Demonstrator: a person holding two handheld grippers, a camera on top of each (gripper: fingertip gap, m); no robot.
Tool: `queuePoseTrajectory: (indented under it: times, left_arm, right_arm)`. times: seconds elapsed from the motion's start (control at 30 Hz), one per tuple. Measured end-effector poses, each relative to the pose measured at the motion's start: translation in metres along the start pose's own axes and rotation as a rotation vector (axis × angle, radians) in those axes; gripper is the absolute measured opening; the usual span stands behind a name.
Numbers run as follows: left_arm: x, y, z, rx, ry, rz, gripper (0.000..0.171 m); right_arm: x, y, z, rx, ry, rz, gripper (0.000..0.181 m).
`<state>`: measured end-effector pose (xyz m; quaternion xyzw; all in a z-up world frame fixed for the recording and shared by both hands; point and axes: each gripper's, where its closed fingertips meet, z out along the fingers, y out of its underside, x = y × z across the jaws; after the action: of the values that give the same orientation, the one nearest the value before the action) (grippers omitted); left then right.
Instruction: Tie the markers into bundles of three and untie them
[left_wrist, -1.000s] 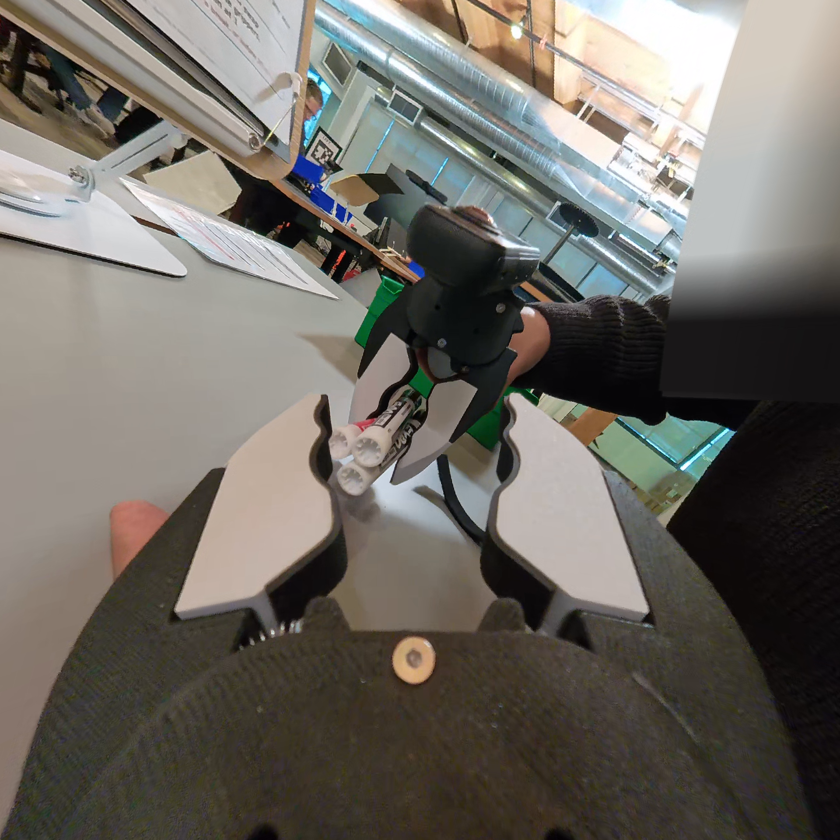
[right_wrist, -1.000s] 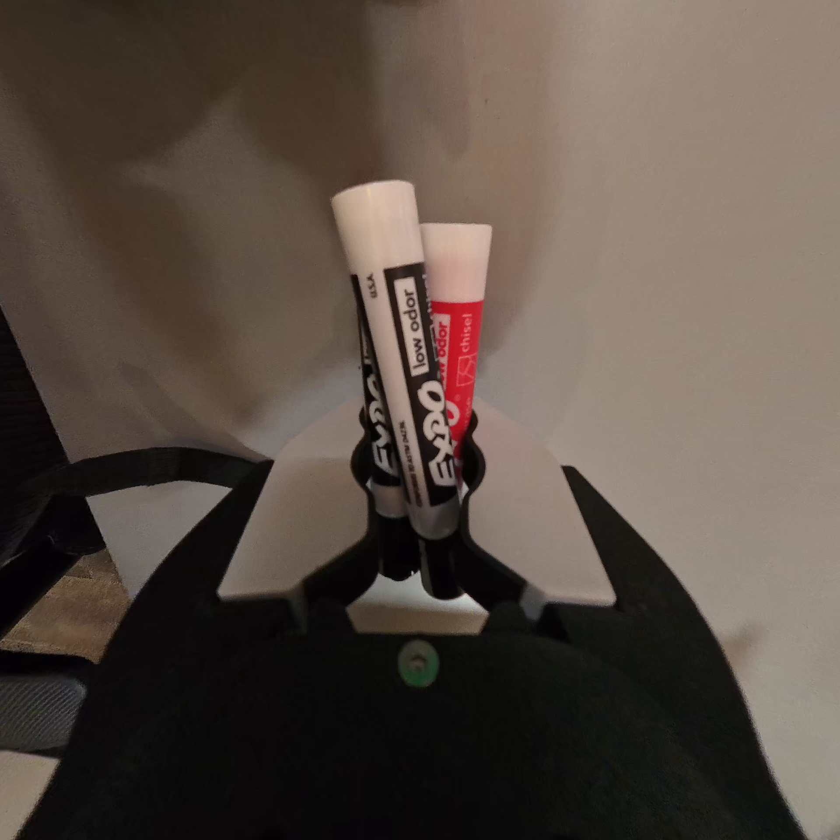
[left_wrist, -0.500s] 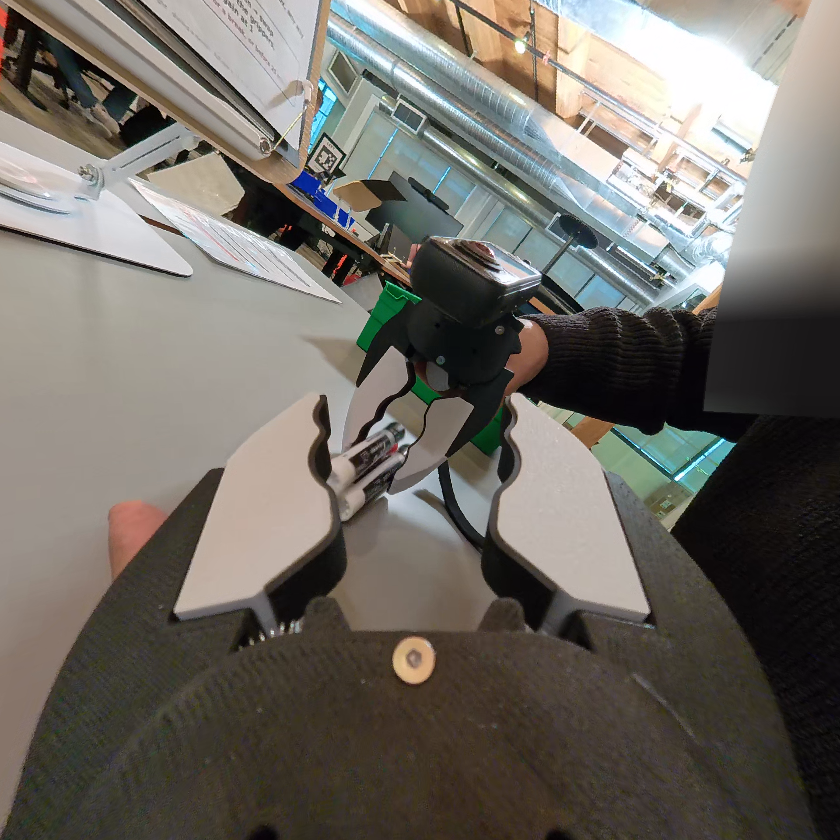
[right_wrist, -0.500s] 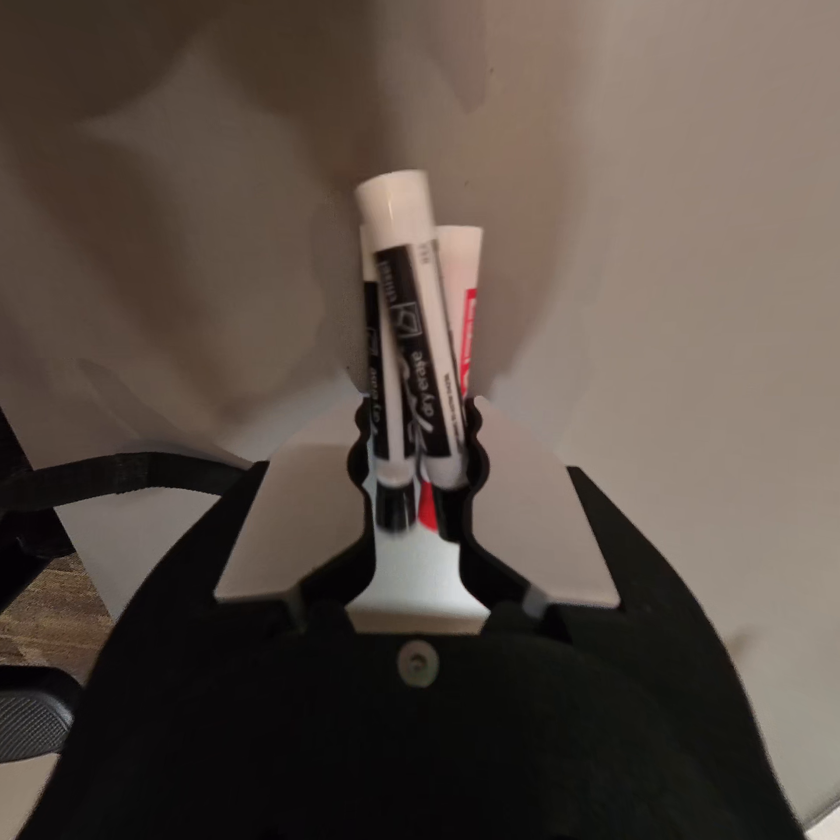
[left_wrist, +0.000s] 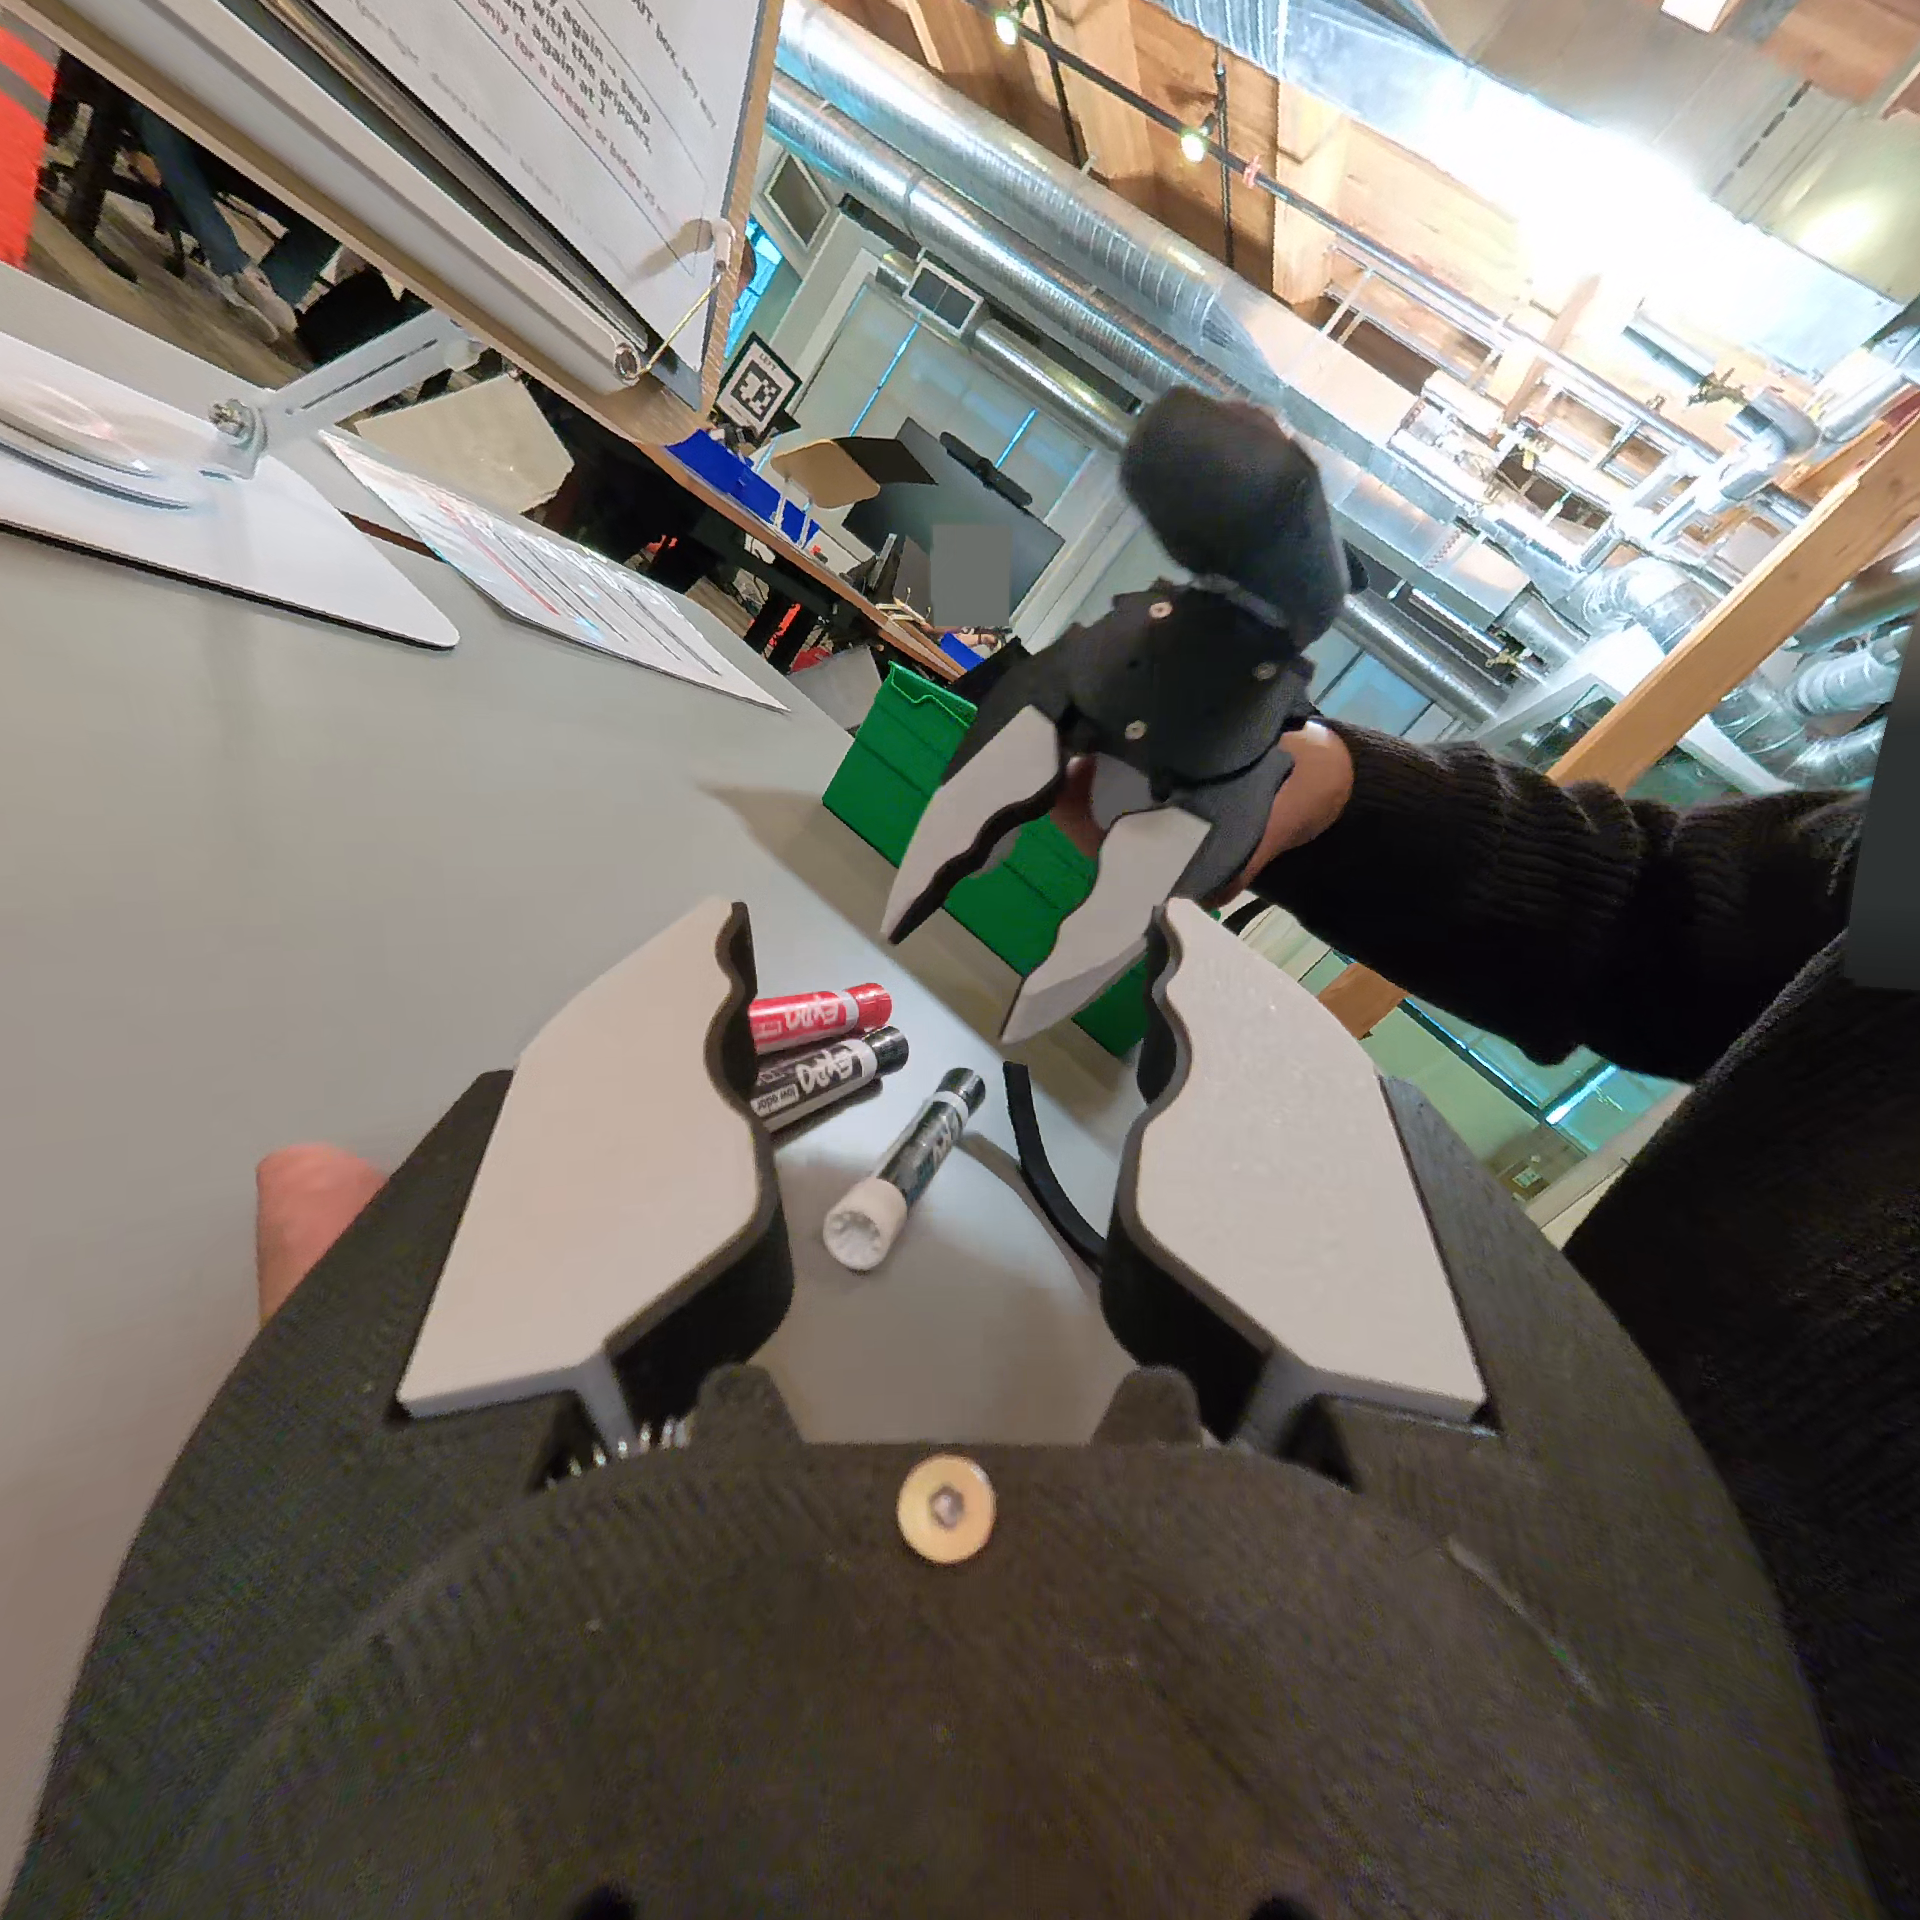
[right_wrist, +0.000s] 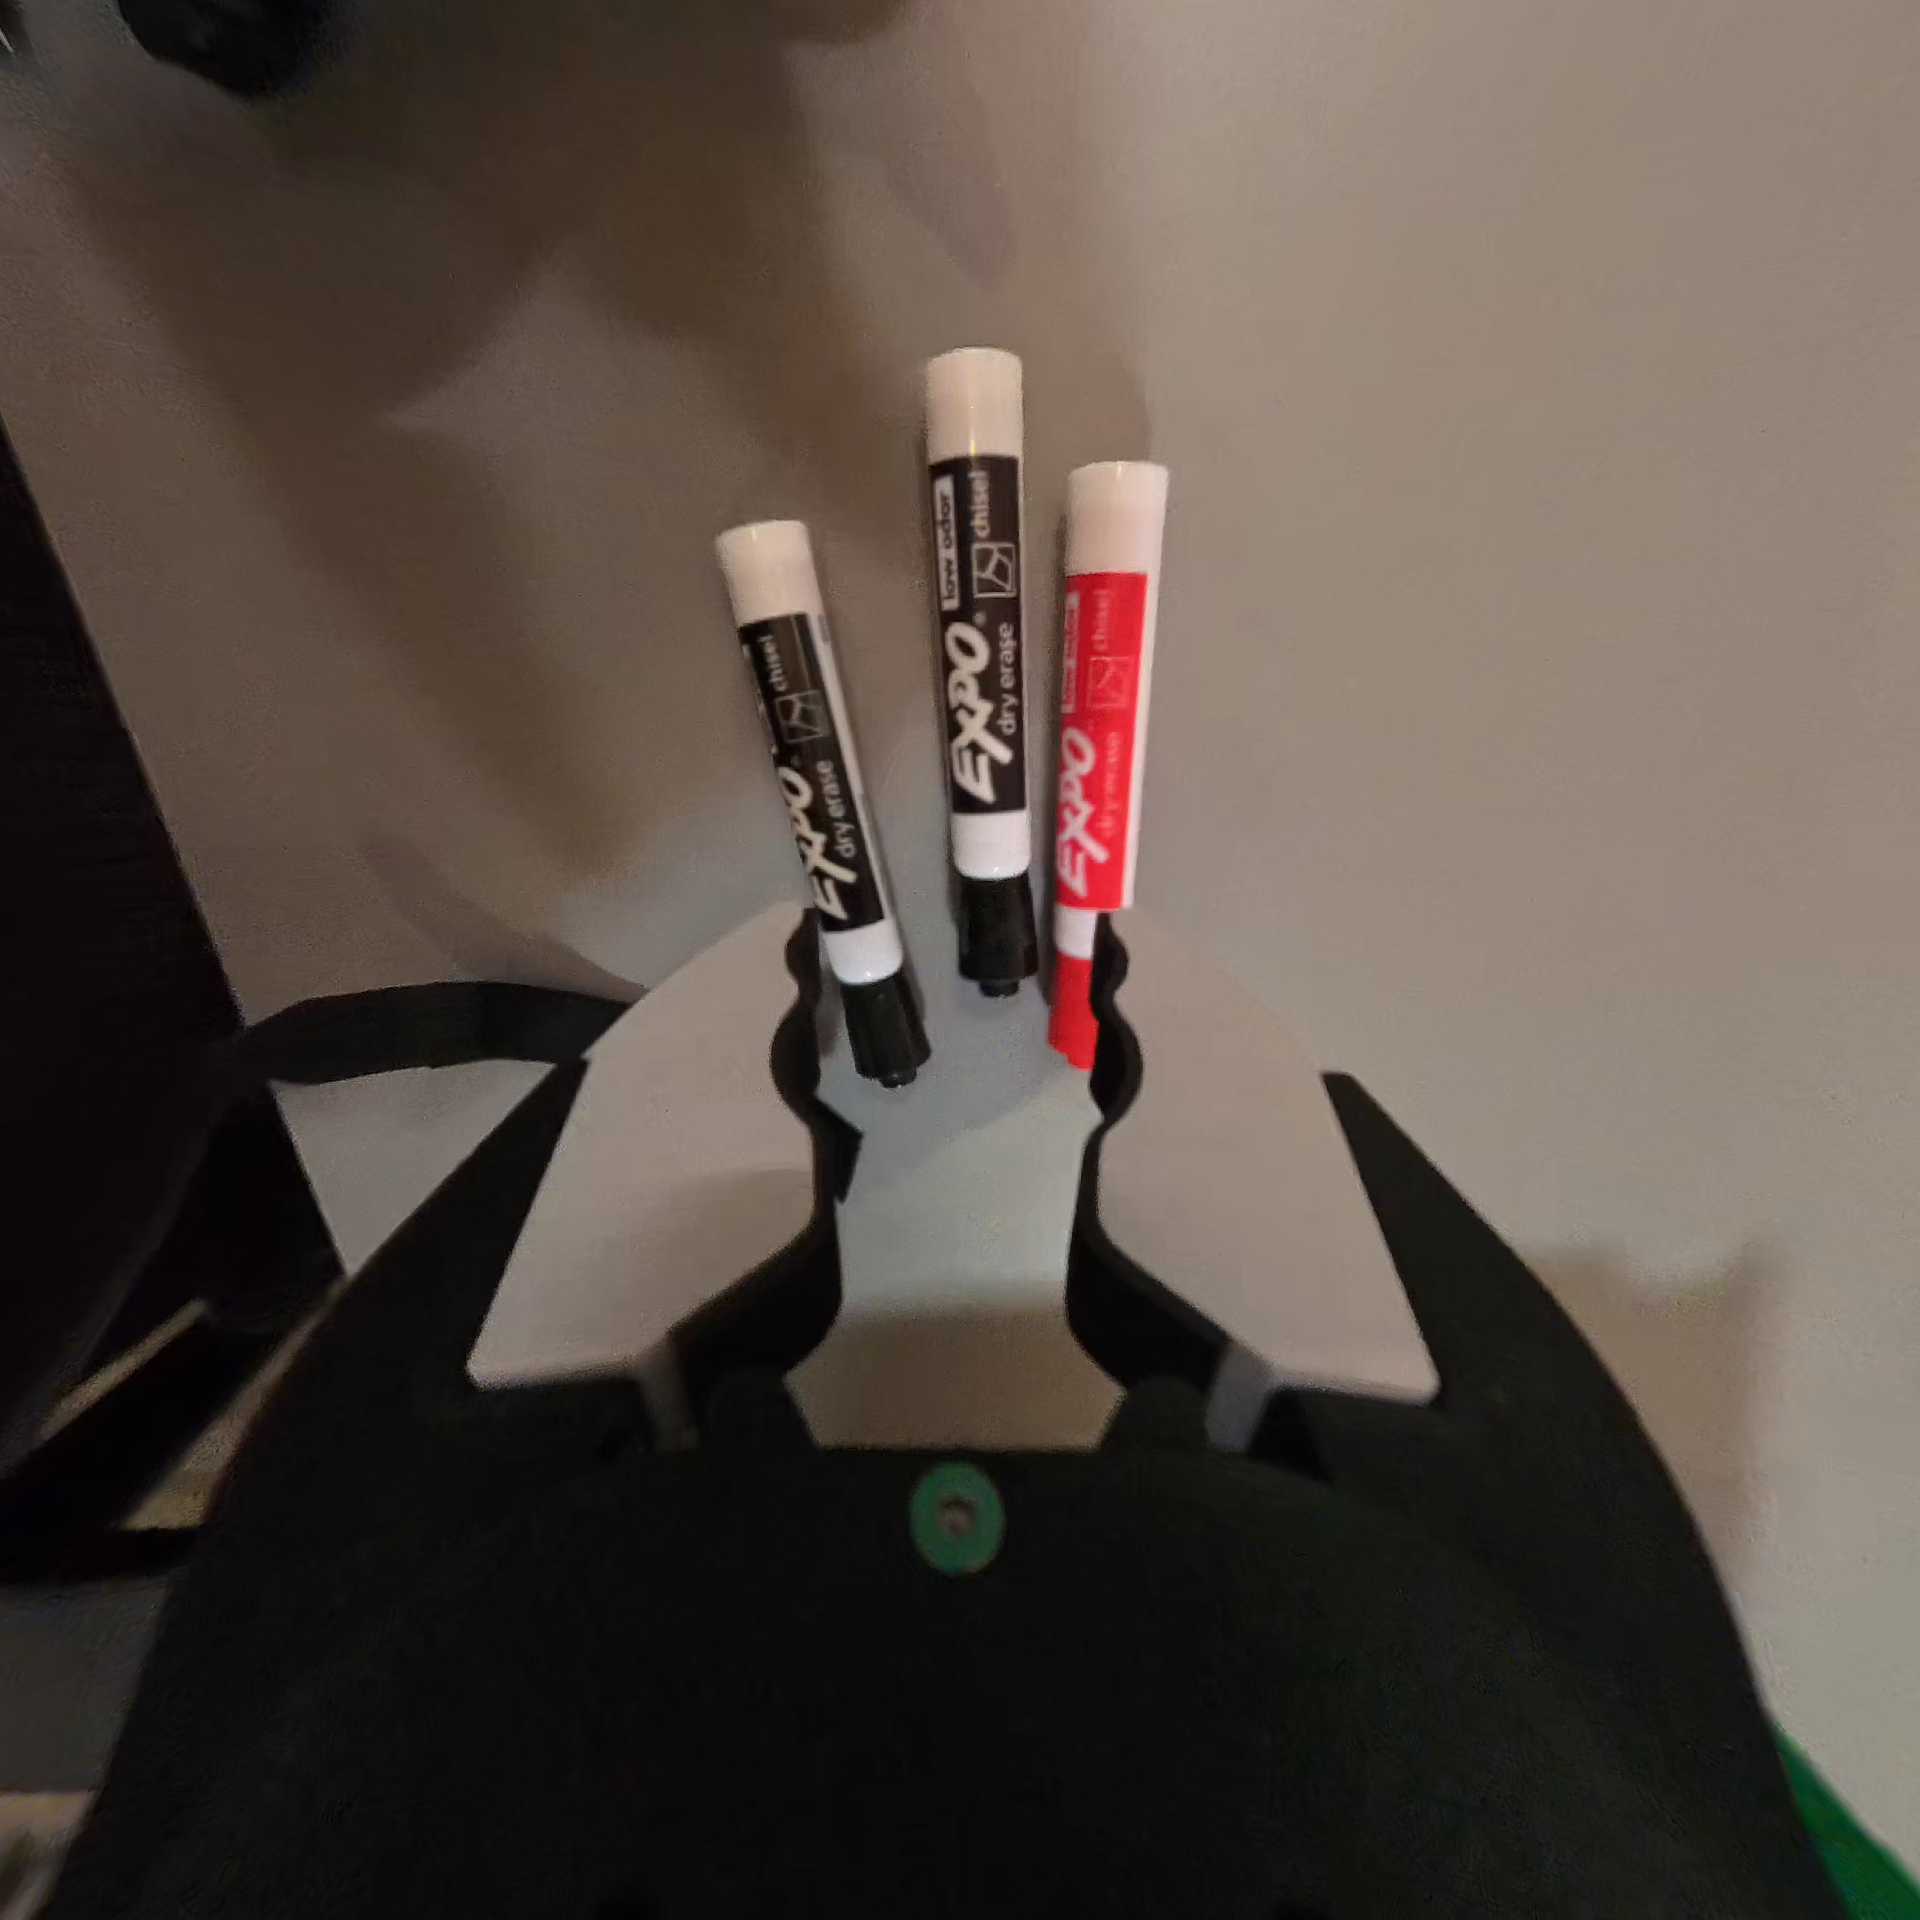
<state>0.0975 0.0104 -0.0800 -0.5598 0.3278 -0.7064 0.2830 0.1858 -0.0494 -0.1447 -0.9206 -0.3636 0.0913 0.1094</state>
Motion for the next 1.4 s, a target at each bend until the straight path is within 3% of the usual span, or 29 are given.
queuePoseTrajectory:
  times: [0.13, 0.27, 0.37, 0.47, 0.6, 0.7, 0.8, 0.93, 1.03, 1.13, 1.2, 1.27, 1.4]
  left_arm:
    - [0.001, -0.001, 0.0, 0.005, -0.003, 0.013, 0.072]
    - [0.007, 0.001, 0.001, 0.001, 0.008, 0.057, 0.07]
    - [0.016, 0.005, 0.005, -0.004, -0.011, 0.137, 0.067]
    - [0.029, 0.022, 0.019, -0.104, -0.053, 0.256, 0.067]
    - [0.047, 0.044, 0.047, -0.3, -0.143, 0.455, 0.062]
    - [0.055, 0.051, 0.058, -0.428, -0.214, 0.653, 0.058]
    - [0.068, 0.045, 0.061, -0.457, -0.178, 0.747, 0.043]
    - [0.062, 0.043, 0.047, -0.487, -0.113, 0.634, 0.038]
    - [0.038, 0.053, 0.019, -0.538, -0.142, 0.586, 0.039]
    - [0.036, 0.052, 0.002, -0.458, -0.104, 0.547, 0.037]
    - [0.036, 0.052, -0.002, -0.515, -0.083, 0.573, 0.039]
    - [0.037, 0.049, -0.002, -0.496, -0.082, 0.582, 0.042]
    - [0.032, 0.054, -0.003, -0.513, -0.068, 0.571, 0.043]
  right_arm:
    - [-0.008, -0.01, -0.034, 0.274, 0.035, 0.153, 0.051]
    - [-0.019, -0.023, -0.075, 0.799, 0.073, 0.379, 0.049]
    - [-0.021, -0.001, -0.089, 1.157, 0.104, 0.588, 0.048]
    - [-0.019, 0.039, -0.066, 1.237, 0.159, 0.766, 0.048]
    - [-0.024, 0.043, -0.096, 1.363, 0.12, 0.745, 0.043]
    - [-0.034, 0.039, -0.086, 1.268, 0.078, 0.679, 0.041]
    - [-0.044, 0.033, -0.079, 1.135, 0.223, 0.526, 0.037]
    - [-0.046, 0.038, -0.047, 0.831, 0.452, 0.323, 0.027]
    - [-0.048, 0.044, -0.025, 0.67, 0.474, 0.264, 0.021]
    - [-0.051, 0.042, -0.014, 0.636, 0.406, 0.261, 0.021]
    - [-0.045, 0.042, -0.008, 0.605, 0.412, 0.237, 0.024]
    - [-0.037, 0.044, -0.003, 0.579, 0.423, 0.219, 0.026]
    - [-0.041, 0.036, 0.0, 0.662, 0.285, 0.238, 0.028]
